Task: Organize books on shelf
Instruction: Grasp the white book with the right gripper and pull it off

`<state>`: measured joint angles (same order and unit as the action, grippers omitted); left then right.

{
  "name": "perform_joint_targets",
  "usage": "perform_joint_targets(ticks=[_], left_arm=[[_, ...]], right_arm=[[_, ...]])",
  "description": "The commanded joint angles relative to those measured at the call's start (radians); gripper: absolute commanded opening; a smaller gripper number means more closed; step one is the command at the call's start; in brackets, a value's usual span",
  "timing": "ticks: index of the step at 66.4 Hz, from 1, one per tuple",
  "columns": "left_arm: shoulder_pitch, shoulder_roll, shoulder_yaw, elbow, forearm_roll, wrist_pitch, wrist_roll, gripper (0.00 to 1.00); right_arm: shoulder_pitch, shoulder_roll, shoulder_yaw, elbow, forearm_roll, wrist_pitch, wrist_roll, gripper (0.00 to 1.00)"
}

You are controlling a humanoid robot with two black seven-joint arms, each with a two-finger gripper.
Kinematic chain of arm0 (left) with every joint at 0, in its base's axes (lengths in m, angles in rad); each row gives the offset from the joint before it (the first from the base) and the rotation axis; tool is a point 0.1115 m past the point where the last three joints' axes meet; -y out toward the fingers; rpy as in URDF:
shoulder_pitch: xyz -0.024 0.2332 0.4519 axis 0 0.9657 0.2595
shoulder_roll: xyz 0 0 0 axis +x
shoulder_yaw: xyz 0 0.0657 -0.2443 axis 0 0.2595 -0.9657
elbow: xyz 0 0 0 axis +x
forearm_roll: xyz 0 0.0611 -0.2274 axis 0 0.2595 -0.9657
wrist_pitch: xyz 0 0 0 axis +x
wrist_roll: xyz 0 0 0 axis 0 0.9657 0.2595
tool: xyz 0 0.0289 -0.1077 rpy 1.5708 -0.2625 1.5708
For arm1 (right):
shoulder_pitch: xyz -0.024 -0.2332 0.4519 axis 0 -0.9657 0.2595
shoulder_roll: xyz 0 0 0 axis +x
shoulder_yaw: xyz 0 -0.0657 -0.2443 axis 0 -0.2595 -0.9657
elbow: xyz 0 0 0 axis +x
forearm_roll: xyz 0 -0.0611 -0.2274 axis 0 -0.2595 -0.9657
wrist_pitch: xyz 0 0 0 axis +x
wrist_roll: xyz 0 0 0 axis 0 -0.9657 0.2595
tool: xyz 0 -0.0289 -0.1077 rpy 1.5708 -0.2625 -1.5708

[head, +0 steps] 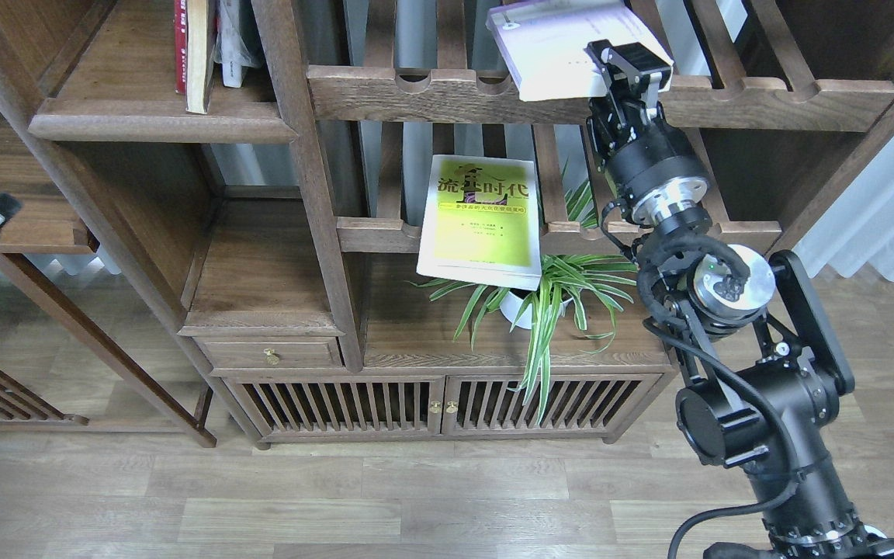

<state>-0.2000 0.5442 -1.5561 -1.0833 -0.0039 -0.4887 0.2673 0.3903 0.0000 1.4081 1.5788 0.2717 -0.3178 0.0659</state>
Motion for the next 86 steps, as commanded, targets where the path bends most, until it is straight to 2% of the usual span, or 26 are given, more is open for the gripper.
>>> perform_joint_targets(ticks=[1,12,28,36,45,51,52,69,74,86], left_arm=[[0.002,-0.004,-0.009,0.01,-0.005,0.0,0.0,1.0],[0.011,-0.035,-0.002,0.039,-0.008,0.0,-0.005,1.0],[0.011,-0.044,-0.002,0.074,-0.008,0.0,-0.014,1.0],[0.013,-0.047,0.001,0.089,-0.013,0.0,-0.014,1.0],[0.013,-0.063,0.01,0.102,-0.013,0.0,-0.013,1.0],[0.013,-0.073,0.018,0.106,-0.011,0.0,-0.007,1.0],[0.013,-0.075,0.025,0.108,-0.011,0.0,-0.007,1.0],[0.005,-0.09,0.053,0.126,-0.011,0.0,-0.007,1.0],[0.007,-0.096,0.054,0.126,-0.011,0.0,-0.003,1.0],[0.007,-0.099,0.056,0.126,-0.011,0.0,-0.003,1.0]], right_arm=[[-0.001,0.0,0.002,0.02,0.014,0.017,-0.005,0.05],[-0.042,0.0,-0.012,0.135,0.086,0.049,0.006,0.06],[-0.148,0.0,0.0,0.142,0.086,0.183,0.0,0.06],[-0.24,0.0,0.009,0.142,0.106,0.311,-0.003,0.06],[-0.324,-0.006,0.043,0.142,0.164,0.397,0.0,0.06],[-0.424,-0.018,0.054,0.142,0.17,0.483,-0.005,0.06],[-0.482,-0.037,0.055,0.141,0.176,0.534,-0.006,0.05],[-0.732,-0.097,0.1,0.133,0.271,0.769,-0.005,0.05],[-0.795,-0.103,0.124,0.122,0.307,0.806,-0.006,0.05],[-0.887,-0.106,0.193,0.102,0.363,0.806,-0.005,0.05]])
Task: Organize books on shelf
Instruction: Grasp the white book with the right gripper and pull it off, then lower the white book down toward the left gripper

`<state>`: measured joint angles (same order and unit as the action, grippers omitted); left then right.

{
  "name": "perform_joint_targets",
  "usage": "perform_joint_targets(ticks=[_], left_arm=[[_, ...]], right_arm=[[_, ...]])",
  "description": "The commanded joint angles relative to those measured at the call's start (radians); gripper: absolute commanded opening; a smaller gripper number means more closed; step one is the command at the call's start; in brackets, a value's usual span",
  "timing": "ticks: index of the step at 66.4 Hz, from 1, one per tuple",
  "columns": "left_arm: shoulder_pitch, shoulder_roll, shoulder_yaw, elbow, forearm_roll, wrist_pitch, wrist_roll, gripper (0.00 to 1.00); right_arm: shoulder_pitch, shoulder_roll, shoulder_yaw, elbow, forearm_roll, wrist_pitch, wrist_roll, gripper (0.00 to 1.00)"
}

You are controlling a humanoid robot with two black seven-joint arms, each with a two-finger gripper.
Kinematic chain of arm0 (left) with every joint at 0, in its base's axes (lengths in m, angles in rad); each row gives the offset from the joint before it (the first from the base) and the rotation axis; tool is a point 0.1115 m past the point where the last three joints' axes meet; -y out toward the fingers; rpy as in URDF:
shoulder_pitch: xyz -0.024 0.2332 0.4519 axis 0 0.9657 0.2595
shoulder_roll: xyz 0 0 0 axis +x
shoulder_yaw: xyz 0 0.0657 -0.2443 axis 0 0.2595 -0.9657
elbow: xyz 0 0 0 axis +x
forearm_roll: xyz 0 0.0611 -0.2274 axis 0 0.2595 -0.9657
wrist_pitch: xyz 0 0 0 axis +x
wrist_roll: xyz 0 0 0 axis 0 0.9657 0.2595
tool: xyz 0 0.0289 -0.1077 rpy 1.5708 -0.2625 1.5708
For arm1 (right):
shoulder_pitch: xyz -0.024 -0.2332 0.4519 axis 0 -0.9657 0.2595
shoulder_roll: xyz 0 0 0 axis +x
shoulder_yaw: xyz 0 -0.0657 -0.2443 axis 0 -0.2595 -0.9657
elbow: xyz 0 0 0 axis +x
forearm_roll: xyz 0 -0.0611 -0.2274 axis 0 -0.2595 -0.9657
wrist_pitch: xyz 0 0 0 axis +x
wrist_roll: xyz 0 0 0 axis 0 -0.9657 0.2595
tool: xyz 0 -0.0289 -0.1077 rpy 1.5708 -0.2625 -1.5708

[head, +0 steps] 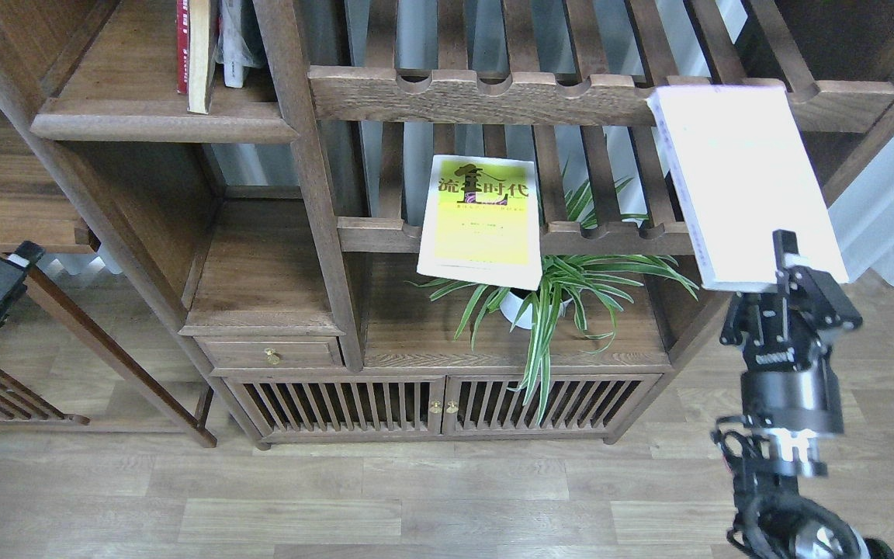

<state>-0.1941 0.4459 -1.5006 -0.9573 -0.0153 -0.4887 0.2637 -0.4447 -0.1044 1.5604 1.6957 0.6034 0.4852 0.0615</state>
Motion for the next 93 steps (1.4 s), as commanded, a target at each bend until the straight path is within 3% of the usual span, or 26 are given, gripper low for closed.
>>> perform_joint_targets(ticks=[1,29,46,69,93], left_arm=[[0.001,-0.001,0.0,0.0,0.0,0.0,0.0,1.0],[-0.001,-0.055,0.0,0.063,-0.002,0.0,-0.014,1.0],[0.016,-0.11,0.011,0.089,0.002,0.0,0.003,1.0],[0.074,-0.144,0.249,0.16,-0.021,0.0,-0.008,1.0],[0.071,-0.191,0.571,0.143,-0.432,0.0,-0.008,1.0]], right_arm=[[-0.057,-0.001,0.044,-0.019,0.035,0.003,0.0,0.05],[-0.137,0.003,-0.037,-0.238,0.03,0.003,-0.002,0.06],[-0.14,0.002,-0.109,-0.375,0.003,0.003,-0.037,0.06],[-0.052,0.031,-0.322,-0.533,-0.102,0.003,-0.04,0.06],[0.034,0.066,-0.5,-0.567,-0.143,0.003,-0.048,0.06]])
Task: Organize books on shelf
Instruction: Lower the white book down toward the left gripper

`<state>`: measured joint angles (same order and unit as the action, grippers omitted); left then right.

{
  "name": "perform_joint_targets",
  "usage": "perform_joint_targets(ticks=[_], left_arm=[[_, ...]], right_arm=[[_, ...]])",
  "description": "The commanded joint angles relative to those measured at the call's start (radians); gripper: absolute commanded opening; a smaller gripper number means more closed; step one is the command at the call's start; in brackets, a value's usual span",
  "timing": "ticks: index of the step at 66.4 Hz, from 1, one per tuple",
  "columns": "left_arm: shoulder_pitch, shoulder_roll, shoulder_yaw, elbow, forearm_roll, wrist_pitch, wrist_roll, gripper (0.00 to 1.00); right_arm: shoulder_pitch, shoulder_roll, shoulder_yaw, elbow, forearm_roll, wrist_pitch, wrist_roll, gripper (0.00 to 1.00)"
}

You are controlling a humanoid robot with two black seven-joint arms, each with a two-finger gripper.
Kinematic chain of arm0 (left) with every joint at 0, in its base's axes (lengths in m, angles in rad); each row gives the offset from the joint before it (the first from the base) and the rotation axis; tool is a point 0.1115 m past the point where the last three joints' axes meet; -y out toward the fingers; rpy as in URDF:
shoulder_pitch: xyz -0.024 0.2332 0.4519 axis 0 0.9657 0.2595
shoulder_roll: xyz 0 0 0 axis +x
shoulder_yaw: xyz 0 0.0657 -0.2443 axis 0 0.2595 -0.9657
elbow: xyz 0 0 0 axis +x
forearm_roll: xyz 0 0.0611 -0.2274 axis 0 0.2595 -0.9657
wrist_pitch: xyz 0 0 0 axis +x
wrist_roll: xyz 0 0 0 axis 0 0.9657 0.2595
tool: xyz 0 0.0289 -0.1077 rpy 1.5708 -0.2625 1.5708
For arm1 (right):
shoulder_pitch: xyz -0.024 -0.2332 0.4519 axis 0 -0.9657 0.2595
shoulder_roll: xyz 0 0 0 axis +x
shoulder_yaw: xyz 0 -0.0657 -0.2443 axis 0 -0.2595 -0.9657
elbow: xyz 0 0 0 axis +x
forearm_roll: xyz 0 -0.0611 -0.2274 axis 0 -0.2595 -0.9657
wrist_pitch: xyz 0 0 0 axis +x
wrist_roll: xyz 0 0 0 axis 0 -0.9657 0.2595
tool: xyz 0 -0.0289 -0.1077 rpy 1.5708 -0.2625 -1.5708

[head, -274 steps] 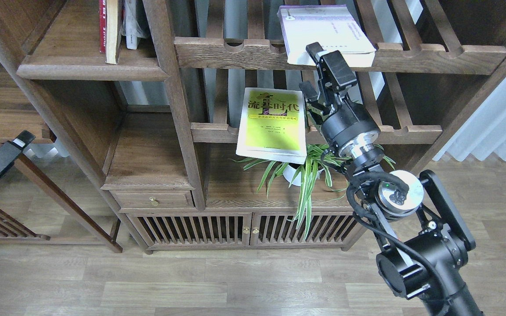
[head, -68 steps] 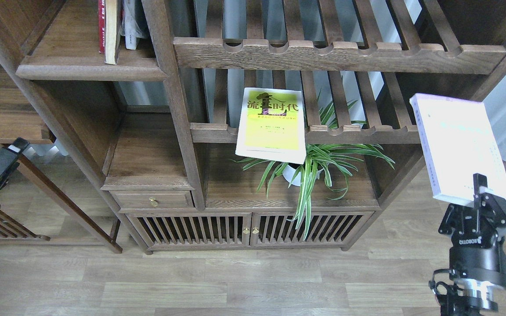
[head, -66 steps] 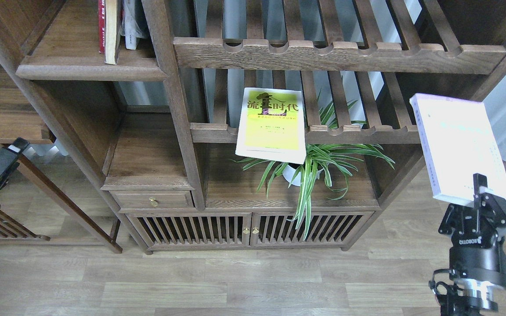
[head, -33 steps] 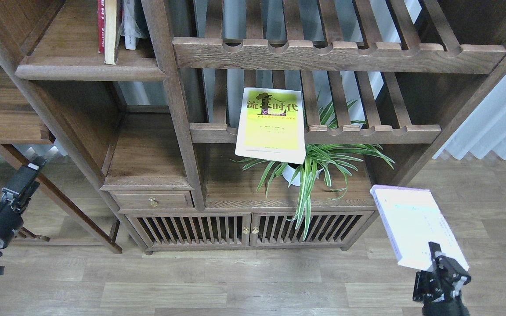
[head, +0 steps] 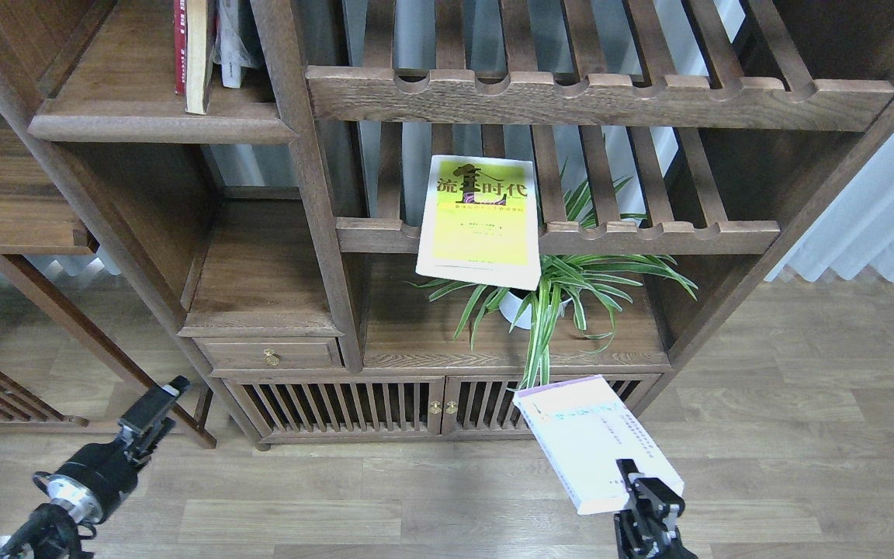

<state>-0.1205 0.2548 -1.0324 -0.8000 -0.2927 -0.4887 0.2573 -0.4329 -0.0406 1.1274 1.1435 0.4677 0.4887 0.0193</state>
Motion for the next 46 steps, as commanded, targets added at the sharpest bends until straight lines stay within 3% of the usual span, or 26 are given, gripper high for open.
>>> perform_joint_targets(ticks=[1,28,46], left_arm=[[-0.004,0.001,0.112,-0.018,-0.17,0.0,-0.001,1.0],[-0.008,0.014,0.362,-0.22,-0.358,0.0,-0.003,1.0],[-0.016,0.014,0.454,-0.258,-0.367,0.0,-0.003,1.0]], right_arm=[[0.023,0.001,-0.072,-0.014,-0.009,0.0,-0.005,0.06],[0.111,0.001,-0.205,-0.013,-0.049,0.0,-0.055,0.08],[0.132,0.002,-0.236,-0.011,-0.044,0.0,-0.075,0.08]])
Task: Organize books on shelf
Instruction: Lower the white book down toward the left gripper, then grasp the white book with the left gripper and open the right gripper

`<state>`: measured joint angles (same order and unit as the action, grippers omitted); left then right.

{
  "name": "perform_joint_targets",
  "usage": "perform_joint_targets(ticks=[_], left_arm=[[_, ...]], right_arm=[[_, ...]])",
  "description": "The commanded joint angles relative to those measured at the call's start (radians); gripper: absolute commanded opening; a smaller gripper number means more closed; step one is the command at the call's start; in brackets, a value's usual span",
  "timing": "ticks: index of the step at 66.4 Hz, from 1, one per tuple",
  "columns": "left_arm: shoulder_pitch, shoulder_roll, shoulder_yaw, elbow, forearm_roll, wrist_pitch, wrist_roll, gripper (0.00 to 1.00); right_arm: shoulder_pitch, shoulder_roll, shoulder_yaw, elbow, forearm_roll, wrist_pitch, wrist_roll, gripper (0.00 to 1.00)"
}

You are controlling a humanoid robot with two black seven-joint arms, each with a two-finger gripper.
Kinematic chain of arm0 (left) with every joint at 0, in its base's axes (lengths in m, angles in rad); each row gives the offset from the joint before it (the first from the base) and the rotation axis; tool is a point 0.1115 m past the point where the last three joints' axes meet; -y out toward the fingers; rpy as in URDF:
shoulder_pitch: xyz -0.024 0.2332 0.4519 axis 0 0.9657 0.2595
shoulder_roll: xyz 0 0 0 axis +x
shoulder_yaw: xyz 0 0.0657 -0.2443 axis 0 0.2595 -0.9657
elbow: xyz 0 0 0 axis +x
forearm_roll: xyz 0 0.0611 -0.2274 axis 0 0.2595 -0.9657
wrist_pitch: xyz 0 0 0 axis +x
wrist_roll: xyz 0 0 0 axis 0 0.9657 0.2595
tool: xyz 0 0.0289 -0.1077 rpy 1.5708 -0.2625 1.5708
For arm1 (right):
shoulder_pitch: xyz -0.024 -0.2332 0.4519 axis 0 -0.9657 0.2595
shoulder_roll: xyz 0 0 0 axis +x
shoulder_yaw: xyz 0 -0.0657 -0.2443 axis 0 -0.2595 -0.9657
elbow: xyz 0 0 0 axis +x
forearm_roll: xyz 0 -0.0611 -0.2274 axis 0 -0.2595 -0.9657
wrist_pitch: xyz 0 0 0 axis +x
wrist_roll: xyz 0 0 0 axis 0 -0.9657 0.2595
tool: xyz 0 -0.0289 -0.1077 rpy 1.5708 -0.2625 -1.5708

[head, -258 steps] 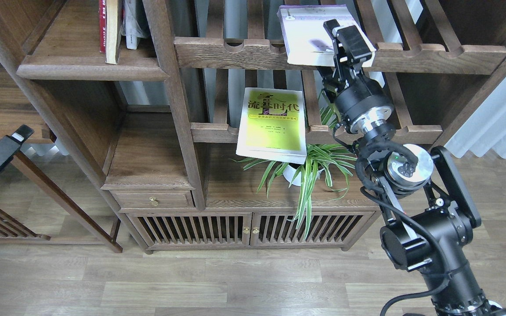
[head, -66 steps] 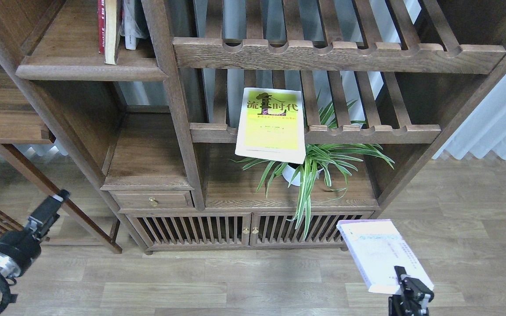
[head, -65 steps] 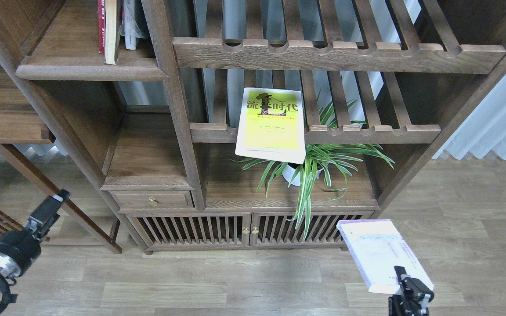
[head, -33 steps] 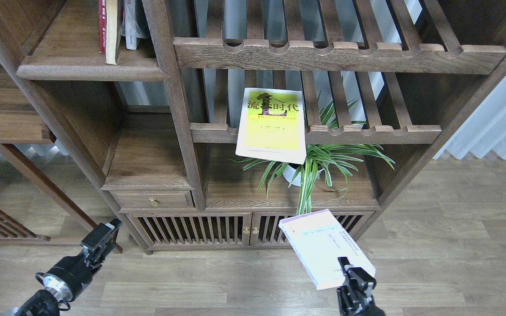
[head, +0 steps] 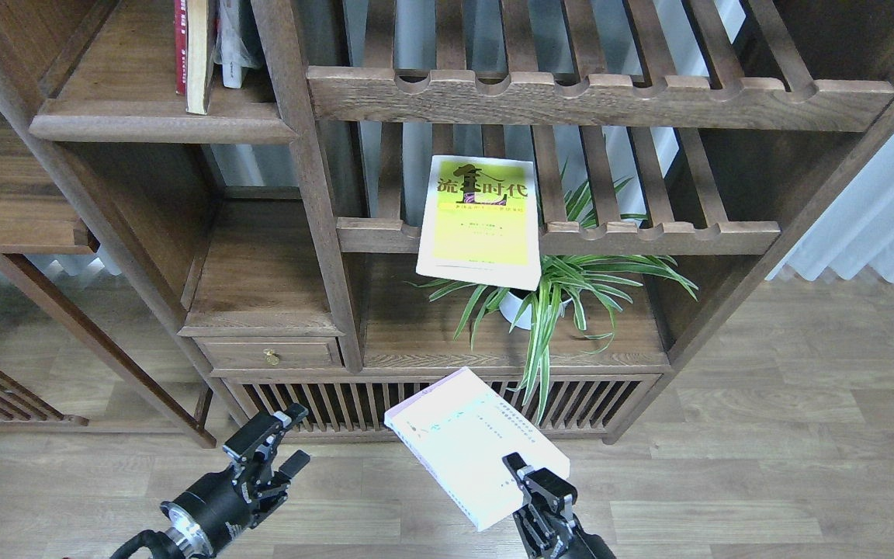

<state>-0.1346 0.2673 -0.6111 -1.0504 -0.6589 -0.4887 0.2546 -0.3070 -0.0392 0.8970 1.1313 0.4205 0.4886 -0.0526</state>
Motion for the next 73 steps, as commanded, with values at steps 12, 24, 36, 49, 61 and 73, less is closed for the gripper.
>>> perform_joint_targets(ticks=[12,24,36,49,61,73], left_arm=[[-0.01,0.0,0.065,-0.008,0.001,0.0,0.0,1.0],[-0.04,-0.01,0.093,0.0,-0.001,0.0,-0.002,1.0],[-0.039,-0.031,0.096,0.003,-0.001,0.0,-0.002,0.99],[-0.043,-0.031,0.137,0.003,-0.001,0.0,0.0,0.92],[-0.042,-0.031,0.152,0.003,-0.001,0.0,0.009,0.72],[-0.031,-0.065,0.149,0.009,-0.013,0.0,-0.002,0.14]], right_arm=[[0.006,0.007,-0.047,0.002,0.003,0.0,-0.013,0.09],[0.003,0.036,-0.089,0.004,-0.002,0.0,-0.03,0.09],[-0.009,0.039,-0.119,0.004,-0.025,0.0,-0.035,0.1],[-0.007,0.039,-0.121,0.004,-0.032,0.0,-0.036,0.1],[-0.009,0.039,-0.121,0.004,-0.032,0.0,-0.036,0.1],[-0.017,0.039,-0.122,0.004,-0.046,0.0,-0.039,0.1]])
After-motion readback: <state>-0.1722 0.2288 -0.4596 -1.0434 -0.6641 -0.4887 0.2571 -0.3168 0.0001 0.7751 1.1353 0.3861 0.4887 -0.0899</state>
